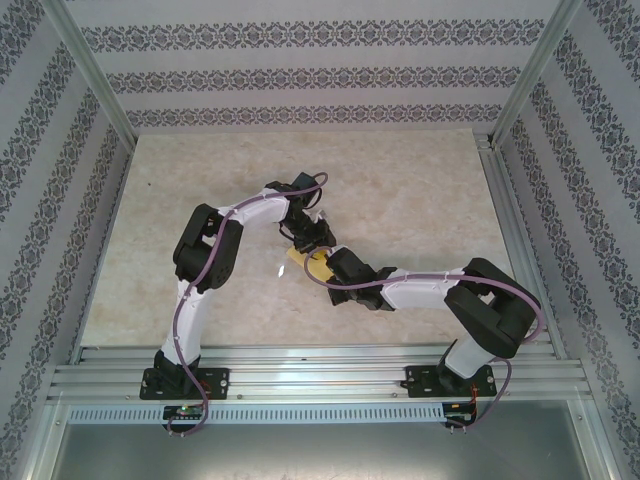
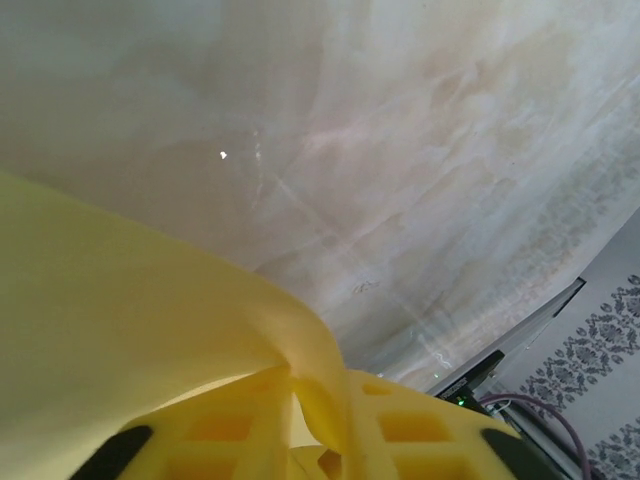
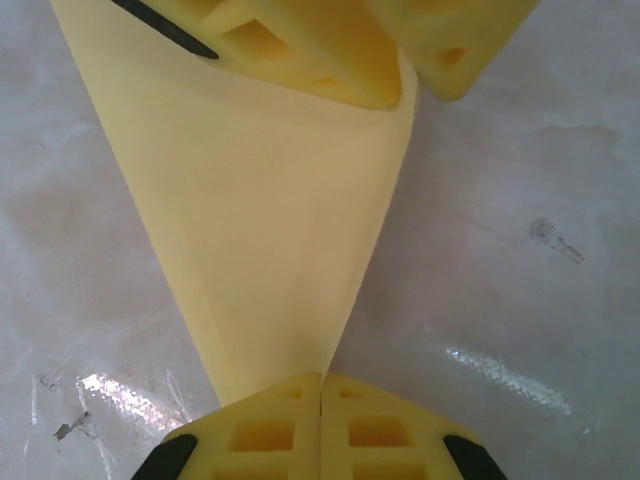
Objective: Fold a paper plane with a square sheet of paper (fold left side to right side)
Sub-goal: Fold the wing for the fifth time at the center of the table.
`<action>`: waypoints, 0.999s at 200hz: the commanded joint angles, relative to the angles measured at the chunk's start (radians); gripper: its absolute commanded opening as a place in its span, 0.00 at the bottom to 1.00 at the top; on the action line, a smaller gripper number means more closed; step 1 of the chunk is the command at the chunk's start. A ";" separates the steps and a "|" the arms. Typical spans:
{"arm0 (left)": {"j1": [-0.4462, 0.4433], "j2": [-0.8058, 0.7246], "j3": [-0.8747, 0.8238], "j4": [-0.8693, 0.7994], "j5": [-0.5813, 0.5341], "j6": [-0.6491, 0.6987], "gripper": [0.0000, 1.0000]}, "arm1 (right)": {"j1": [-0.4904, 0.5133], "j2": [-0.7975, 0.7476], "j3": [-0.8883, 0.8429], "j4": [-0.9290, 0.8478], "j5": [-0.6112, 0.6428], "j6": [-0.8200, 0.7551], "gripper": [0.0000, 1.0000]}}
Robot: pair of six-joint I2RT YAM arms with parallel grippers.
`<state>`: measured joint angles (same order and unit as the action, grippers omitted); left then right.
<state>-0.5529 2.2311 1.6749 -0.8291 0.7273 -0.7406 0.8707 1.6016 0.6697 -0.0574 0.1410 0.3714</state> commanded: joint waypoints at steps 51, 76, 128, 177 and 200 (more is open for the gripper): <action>-0.013 -0.050 0.005 -0.046 -0.032 0.029 0.04 | 0.011 0.055 -0.013 -0.038 -0.010 -0.002 0.00; -0.010 -0.072 -0.012 -0.043 -0.039 0.028 0.01 | 0.011 0.047 -0.019 -0.028 -0.016 -0.003 0.01; -0.010 -0.145 -0.077 0.004 -0.069 0.000 0.00 | -0.015 -0.120 -0.057 -0.007 -0.092 -0.003 0.32; -0.010 -0.219 -0.195 0.096 -0.088 -0.039 0.00 | -0.197 -0.398 -0.202 0.130 -0.379 0.066 0.44; -0.010 -0.255 -0.236 0.134 -0.115 -0.038 0.00 | -0.338 -0.434 -0.287 0.298 -0.537 0.195 0.26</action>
<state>-0.5529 2.0277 1.4799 -0.7658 0.6506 -0.7616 0.6449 1.1938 0.4633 0.0509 -0.1753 0.4271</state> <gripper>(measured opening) 0.052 0.342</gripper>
